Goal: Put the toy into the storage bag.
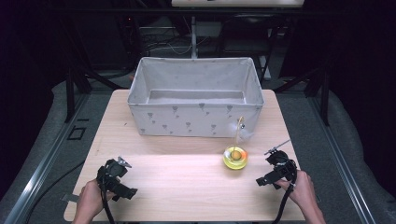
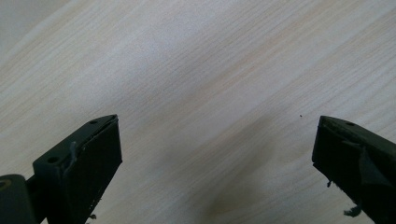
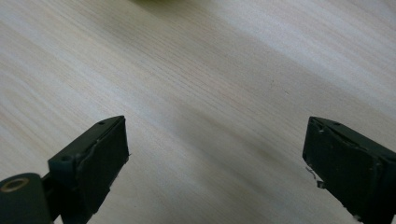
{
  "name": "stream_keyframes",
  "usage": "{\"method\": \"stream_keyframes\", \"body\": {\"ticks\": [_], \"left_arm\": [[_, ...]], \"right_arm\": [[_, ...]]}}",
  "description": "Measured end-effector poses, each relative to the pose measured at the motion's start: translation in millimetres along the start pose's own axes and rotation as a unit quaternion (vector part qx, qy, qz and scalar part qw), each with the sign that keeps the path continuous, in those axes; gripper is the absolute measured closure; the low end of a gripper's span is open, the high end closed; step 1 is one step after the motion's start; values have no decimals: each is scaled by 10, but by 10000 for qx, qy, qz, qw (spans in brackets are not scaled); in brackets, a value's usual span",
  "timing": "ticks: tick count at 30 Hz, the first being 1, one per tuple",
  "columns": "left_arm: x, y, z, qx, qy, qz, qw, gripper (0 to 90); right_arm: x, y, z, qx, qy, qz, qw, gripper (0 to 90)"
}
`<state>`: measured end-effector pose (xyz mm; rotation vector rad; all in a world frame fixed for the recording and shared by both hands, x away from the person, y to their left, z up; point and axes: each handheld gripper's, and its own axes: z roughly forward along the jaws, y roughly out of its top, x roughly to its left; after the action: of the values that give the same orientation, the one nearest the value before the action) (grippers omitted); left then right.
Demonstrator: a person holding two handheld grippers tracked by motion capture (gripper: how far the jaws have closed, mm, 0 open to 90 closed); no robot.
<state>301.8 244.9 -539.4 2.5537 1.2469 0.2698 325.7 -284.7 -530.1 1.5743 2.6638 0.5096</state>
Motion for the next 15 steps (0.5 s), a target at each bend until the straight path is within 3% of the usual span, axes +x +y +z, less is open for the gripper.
{"method": "stream_keyframes", "body": {"ticks": [5, 6, 7, 12, 15], "left_arm": [[-3, 5, 13, 9, -3, 18, 10000, 17], [-8, 6, 17, 20, -20, 25, 10000, 17], [-13, 7, 18, 30, -13, 41, 10000, 18], [-22, 12, 23, 41, -51, 77, 9999, 17], [-24, 13, 24, 37, -59, 77, 9999, 17]], "right_arm": [[13, 0, -15, 20, -66, -67, 10000, 66], [42, -5, -1, -140, -2, 70, 9999, 66], [35, 11, -32, 50, -71, -83, 9999, 67], [71, 30, -95, -1, -170, -118, 9998, 65], [83, 46, -126, 0, -103, -132, 9999, 49]]}}
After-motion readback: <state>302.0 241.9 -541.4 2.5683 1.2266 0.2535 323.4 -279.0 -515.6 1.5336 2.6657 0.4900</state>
